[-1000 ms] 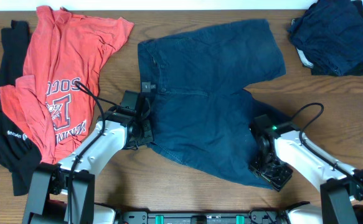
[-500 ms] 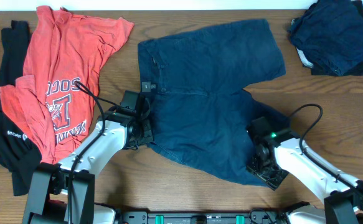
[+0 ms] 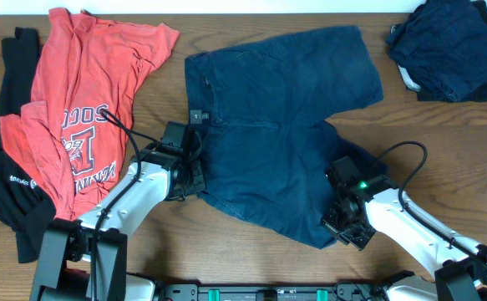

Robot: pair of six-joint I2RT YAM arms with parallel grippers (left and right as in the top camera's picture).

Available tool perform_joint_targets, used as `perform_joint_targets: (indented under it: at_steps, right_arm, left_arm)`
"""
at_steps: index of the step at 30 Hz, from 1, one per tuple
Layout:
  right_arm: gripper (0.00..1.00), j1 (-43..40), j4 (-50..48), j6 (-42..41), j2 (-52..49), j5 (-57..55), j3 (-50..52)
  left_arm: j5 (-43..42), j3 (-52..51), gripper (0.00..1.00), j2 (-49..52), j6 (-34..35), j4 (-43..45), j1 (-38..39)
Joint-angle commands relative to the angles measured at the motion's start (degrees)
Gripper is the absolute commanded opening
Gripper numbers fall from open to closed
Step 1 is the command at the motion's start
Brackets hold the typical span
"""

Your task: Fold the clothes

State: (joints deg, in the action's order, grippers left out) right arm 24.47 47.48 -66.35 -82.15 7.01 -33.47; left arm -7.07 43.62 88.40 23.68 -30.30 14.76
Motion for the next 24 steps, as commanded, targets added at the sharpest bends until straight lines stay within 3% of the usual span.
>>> perform_joint_targets:
  at_steps: [1,5,12,24]
  right_arm:
    - [0.01,1.3,-6.0,2.1,-6.6,5.7,7.7]
    - [0.01,1.2,-4.4,9.3,-6.6,7.2,3.5]
    - [0.01,-4.6,10.6,21.7,-5.4,0.0,-15.7]
    - [0.01,-22.7,14.7,45.7,-0.8,-0.7,-40.7]
  left_arm:
    - [1.1,-0.4,0.06,0.3,-0.7,0.4,-0.3]
    - [1.1,-0.4,0.06,0.3,-0.8,0.7,-0.3]
    - [1.1,1.8,0.06,-3.3,-2.2,-4.7,-0.3]
    - [0.9,1.8,0.06,-26.9,-1.8,-11.6,-0.4]
